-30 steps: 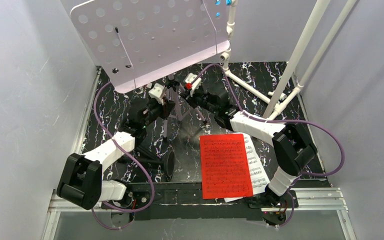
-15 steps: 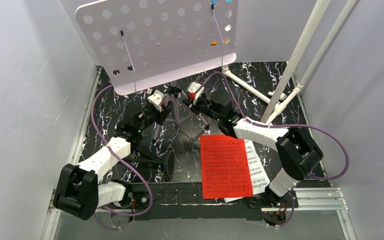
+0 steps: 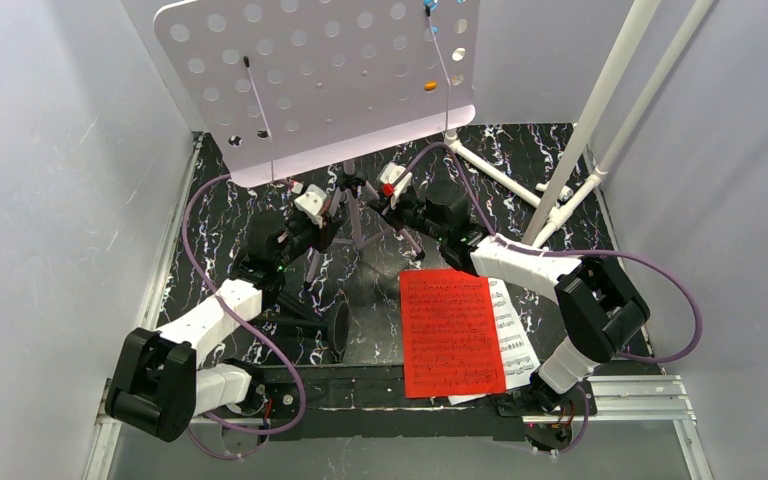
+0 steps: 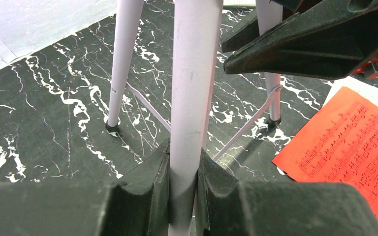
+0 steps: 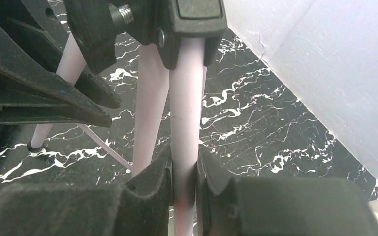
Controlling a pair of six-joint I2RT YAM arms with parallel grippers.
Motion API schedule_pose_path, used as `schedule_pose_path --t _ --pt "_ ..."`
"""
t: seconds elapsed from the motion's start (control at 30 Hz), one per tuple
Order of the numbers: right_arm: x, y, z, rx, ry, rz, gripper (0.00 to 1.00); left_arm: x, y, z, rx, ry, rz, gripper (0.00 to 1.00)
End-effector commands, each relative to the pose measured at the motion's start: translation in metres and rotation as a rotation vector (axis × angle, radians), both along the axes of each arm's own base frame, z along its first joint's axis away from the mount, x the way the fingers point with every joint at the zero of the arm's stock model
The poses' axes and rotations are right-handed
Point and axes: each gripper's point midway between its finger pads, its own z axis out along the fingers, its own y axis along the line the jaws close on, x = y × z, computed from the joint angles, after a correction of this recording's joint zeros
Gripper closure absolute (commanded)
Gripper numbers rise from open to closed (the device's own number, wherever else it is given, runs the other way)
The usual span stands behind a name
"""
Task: Set up the instrument practice props
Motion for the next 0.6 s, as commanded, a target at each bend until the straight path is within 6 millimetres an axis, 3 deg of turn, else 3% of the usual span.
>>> schedule_pose_path --t 0.0,0.1,0.2,0.33,0.43,0.57 --pt "0.074 -0.217 -0.109 -0.430 0.216 -0.730 0.99 0.018 0.095 -0.045 0.002 0.163 0.459 1.00" --pt "0.063 -0.225 -0.128 -0.466 0.263 -0.747 0.99 0.013 0.093 -0.058 -0.022 0.213 0.467 1.00" --pt "0.051 -0.220 -0.142 -0.490 0.294 -0.707 0.99 0.001 0.076 -0.065 -0.048 0.264 0.390 1.00" --pt "0.042 -0.222 -0.154 -0.578 0.299 -0.713 0.99 -0.020 0.060 -0.081 0.053 0.350 0.322 1.00" --pt "0.049 -0.228 -0.157 -0.628 0.274 -0.738 0.99 -0.022 0.056 -0.083 0.058 0.373 0.299 1.00" --pt "0.058 -0.232 -0.163 -0.688 0.265 -0.760 0.99 -0.011 0.044 -0.089 0.065 0.427 0.242 1.00"
